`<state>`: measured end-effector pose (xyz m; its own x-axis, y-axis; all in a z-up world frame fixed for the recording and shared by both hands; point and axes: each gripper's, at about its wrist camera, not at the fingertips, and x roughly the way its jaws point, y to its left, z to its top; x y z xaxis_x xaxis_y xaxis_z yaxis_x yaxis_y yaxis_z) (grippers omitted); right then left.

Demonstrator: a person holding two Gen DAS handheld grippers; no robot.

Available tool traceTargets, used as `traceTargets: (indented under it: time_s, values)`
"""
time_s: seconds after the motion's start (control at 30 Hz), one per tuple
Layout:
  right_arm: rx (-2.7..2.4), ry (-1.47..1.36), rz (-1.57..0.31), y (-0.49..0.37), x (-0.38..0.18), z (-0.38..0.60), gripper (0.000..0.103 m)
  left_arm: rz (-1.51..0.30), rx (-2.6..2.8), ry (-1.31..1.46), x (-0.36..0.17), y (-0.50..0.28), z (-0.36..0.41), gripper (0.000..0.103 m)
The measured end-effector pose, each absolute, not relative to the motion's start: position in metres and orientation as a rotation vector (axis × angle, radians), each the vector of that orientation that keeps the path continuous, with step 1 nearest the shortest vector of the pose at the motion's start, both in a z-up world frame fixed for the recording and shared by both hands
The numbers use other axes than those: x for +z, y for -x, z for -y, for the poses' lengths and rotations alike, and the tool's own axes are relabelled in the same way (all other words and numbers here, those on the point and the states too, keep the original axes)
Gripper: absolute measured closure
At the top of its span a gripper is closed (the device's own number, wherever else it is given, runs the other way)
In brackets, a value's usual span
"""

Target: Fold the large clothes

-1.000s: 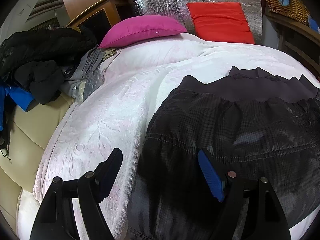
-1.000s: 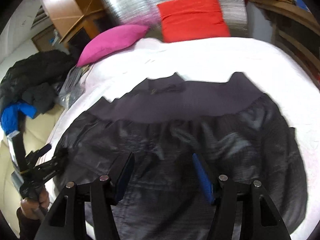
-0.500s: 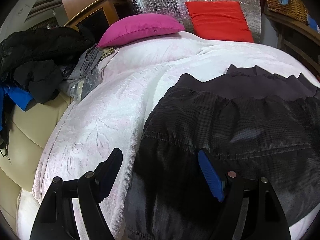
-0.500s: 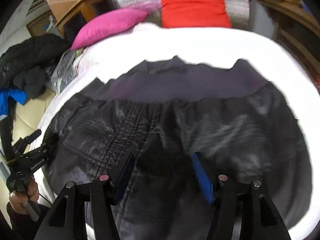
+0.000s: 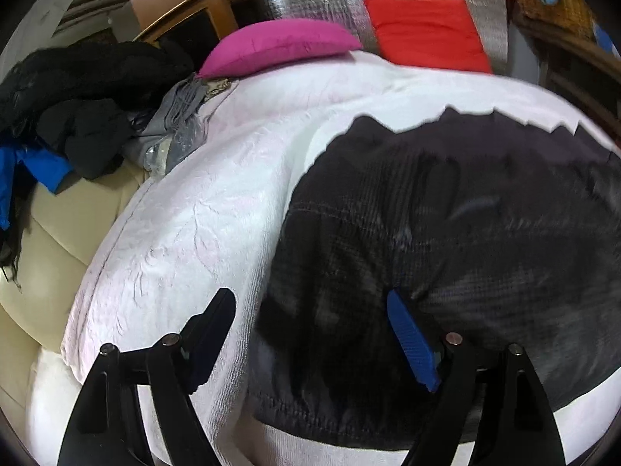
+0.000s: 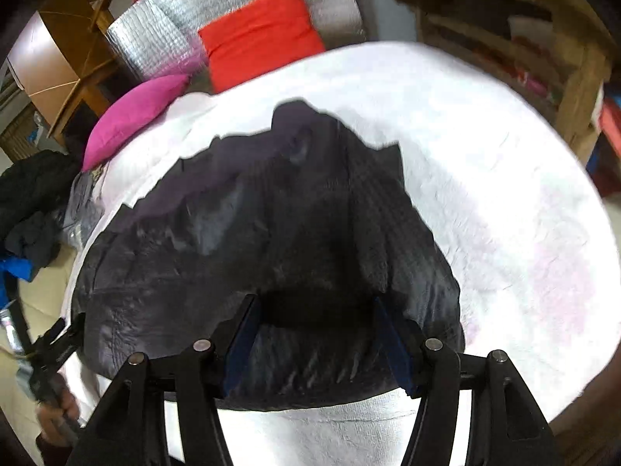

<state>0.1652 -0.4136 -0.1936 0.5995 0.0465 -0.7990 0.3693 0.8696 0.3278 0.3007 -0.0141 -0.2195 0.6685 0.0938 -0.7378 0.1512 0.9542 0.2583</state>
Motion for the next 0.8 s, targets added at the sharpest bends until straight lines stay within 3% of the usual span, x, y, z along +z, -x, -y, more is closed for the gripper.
traceTargets:
  time_s: [0.33, 0.57, 0.8]
  values:
    - [-0.277, -0.525, -0.801, -0.128, -0.171, 0.42, 0.039, -0.777, 0.006, -0.278, -0.193, -0.257, 0.002, 0.021]
    - [-0.296, -0.667, -0.968, -0.151, -0.22, 0.433, 0.038, -0.86, 0.059, -0.301, -0.228, -0.279, -0.012, 0.02]
    - [-0.298, -0.675, -0.93, -0.143, -0.21, 0.432, 0.038, -0.844, 0.057, -0.32, -0.219, -0.273, -0.012, 0.021]
